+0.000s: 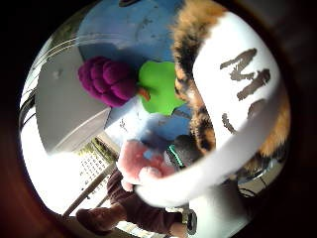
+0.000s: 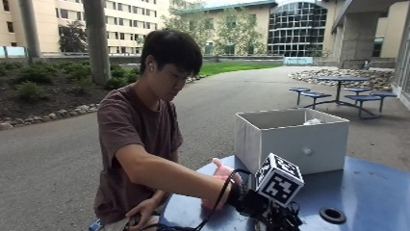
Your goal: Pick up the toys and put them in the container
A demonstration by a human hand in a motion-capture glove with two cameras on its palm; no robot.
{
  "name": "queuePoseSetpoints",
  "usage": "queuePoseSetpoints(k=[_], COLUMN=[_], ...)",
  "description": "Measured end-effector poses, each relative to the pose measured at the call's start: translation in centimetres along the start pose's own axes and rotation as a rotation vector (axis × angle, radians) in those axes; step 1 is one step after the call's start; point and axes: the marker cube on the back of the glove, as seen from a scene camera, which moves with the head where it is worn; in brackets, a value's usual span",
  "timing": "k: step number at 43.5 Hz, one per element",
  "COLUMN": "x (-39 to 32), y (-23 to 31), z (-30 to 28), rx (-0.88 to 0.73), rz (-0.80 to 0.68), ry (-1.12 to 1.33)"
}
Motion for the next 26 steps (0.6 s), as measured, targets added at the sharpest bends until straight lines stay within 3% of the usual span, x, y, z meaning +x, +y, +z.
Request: queuePoseSetpoints(k=[8, 14, 26], x=[0.0, 0.6, -0.7], y=[-1.2, -1.6, -0.5], z=[1.8, 2.0, -2.4], rx=[0.254, 0.409, 0.298], rz=[0.059, 0.081, 0.163], ry=[0.049, -0.059, -0.071])
